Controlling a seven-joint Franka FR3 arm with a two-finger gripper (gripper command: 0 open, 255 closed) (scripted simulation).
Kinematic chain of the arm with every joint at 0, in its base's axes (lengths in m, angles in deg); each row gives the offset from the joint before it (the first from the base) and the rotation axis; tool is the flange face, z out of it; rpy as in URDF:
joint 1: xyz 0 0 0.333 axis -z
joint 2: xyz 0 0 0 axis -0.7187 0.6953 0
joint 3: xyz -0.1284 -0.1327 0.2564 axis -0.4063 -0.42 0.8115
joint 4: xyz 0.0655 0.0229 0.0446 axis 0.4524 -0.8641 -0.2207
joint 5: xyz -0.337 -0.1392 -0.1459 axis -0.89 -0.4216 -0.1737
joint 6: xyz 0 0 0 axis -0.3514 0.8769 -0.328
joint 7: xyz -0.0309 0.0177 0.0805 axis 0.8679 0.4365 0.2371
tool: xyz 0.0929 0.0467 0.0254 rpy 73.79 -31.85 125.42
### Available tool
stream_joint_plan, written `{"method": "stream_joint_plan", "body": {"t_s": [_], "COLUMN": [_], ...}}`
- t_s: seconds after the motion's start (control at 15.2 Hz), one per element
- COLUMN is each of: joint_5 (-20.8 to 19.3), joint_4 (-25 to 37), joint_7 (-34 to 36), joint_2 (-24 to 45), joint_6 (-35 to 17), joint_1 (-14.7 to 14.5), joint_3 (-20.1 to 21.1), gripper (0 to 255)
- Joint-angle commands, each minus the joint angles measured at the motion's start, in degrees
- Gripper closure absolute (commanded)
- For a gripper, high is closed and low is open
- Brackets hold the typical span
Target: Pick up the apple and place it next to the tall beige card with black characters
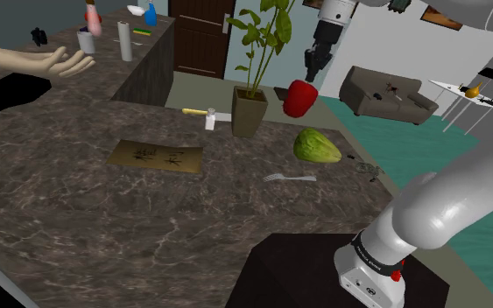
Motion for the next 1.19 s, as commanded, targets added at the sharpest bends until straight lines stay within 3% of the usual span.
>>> {"method": "stream_joint_plan", "body": {"t_s": [0.0,0.53,1.12], "joint_5": [0.2,2.3,5.2], "joint_4": [-2.4,-6.1,-5.5], "joint_7": [3.3,14.5,27.1], "joint_2": [-2.1,-5.6,-4.9], "joint_6": [-0.4,-1.1,-1.9], "joint_1": [-1.2,-5.3,-10.1], "joint_3": [2.0,9.4,17.7], "gripper": [255,255,255]}}
